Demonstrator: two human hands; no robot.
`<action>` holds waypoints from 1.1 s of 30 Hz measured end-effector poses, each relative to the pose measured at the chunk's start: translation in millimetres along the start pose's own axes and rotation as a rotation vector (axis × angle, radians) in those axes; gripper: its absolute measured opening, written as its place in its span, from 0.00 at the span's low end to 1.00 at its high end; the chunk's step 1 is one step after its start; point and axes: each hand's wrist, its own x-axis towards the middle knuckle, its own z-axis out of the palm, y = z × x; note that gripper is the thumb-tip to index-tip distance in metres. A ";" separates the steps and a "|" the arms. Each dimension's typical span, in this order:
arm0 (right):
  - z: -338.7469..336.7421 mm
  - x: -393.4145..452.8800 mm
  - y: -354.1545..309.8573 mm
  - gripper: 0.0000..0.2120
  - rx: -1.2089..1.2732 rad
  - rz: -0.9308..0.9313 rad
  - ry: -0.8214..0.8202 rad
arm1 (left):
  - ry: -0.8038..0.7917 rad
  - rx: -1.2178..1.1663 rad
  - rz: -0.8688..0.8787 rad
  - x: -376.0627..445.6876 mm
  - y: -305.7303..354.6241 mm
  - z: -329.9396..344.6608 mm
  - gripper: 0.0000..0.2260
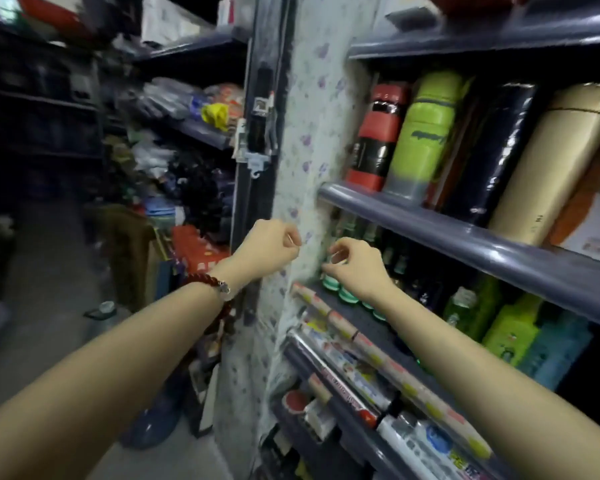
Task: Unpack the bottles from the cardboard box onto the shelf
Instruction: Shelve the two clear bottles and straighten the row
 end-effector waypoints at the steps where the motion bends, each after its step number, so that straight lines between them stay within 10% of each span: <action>1: 20.9 -3.2 -3.7 0.11 0.008 -0.014 -0.060 | -0.009 0.022 -0.052 -15.8 -16.3 -4.0 0.08; 17: 355.1 -129.5 -39.4 0.12 0.068 -0.046 -0.717 | -0.191 0.243 -0.652 -284.3 -276.1 34.1 0.10; 33: 623.4 -273.3 166.2 0.11 -0.087 0.027 -1.055 | -0.370 0.094 -1.006 -482.6 -487.5 318.5 0.10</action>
